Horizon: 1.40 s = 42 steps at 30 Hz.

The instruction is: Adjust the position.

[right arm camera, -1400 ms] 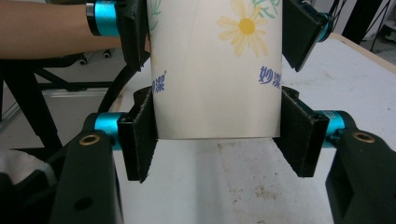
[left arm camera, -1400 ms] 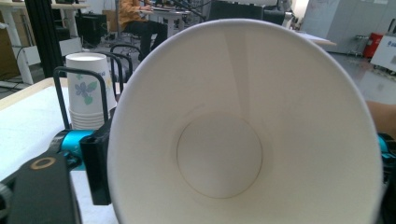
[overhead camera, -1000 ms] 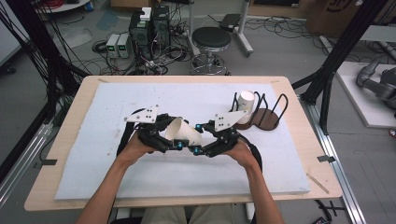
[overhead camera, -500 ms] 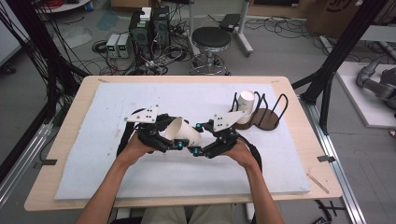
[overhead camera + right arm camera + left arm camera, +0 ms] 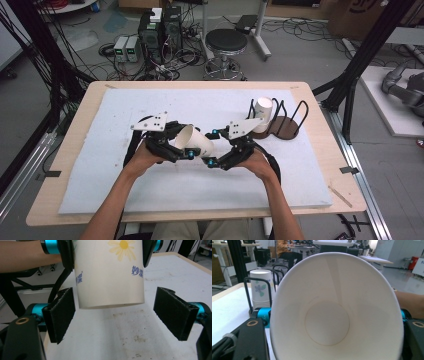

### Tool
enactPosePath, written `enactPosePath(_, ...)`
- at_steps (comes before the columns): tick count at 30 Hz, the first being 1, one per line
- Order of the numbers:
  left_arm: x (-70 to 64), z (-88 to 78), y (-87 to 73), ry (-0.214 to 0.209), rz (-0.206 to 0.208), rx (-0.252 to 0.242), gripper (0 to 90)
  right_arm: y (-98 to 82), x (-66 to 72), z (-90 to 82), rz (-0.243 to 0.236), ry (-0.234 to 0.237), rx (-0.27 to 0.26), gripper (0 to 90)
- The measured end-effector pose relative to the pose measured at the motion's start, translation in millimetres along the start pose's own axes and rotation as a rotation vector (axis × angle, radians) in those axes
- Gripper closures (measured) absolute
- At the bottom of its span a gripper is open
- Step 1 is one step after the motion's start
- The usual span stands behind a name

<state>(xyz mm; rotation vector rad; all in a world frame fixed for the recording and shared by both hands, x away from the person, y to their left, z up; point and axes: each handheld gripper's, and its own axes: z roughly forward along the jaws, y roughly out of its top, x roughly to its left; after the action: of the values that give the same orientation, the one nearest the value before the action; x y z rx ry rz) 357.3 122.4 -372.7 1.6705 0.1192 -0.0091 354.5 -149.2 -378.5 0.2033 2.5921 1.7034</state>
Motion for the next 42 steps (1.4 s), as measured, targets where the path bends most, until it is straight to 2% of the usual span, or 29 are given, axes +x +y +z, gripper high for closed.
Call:
enactPosePath(12,1.2,-10.6,2.8,0.074,0.004,0.039,29.3,-6.0,2.9,-12.5,0.020,-0.081,0.011,18.0)
enactPosePath(18,0.6,-13.1,5.6,0.108,0.007,0.079,29.3,-12.6,4.3,-19.6,0.046,-0.155,0.019,18.0)
enactPosePath(25,-1.4,-12.9,12.2,0.136,0.028,0.144,29.2,-26.5,5.6,-30.4,0.099,-0.256,0.007,18.0)
enactPosePath(33,-0.2,-13.5,16.6,0.172,0.015,0.237,29.3,-47.1,7.8,-44.6,0.149,-0.371,0.011,18.1)
enactPosePath(36,0.0,-13.1,17.9,0.187,0.014,0.274,29.4,-55.7,7.5,-47.7,0.172,-0.405,0.021,18.1)
enactPosePath(42,1.7,-11.1,20.8,0.204,0.022,0.358,29.4,-66.2,7.7,-51.3,0.199,-0.442,0.031,18.1)
